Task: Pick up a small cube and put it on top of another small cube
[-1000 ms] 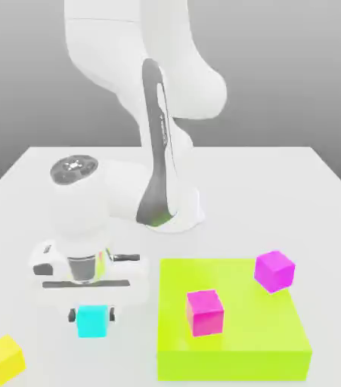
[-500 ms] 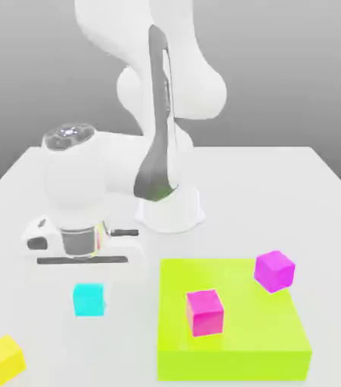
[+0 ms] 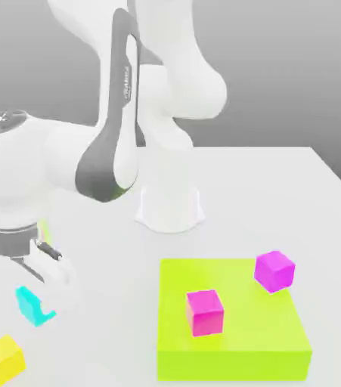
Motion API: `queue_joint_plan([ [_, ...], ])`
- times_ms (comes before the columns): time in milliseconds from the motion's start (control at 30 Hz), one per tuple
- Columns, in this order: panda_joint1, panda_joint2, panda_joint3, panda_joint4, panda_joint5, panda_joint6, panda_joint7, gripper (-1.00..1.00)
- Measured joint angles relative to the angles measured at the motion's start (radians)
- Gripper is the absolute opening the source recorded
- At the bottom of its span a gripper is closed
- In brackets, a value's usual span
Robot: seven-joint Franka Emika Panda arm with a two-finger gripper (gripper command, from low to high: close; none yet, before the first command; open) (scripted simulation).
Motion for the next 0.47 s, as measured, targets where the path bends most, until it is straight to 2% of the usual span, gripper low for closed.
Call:
queue_joint_plan([
  [200,0.018,0.038,-0.055,0.117,0.026,-0.073,0.308,-1.00],
  [333,0.009,0.156,-0.045,0.144,0.065,0.018,0.329,-1.00],
  [367,0.006,0.183,-0.040,0.147,0.073,0.041,0.326,1.00],
  [467,0.006,0.183,-0.040,0.147,0.073,0.041,0.326,1.00],
])
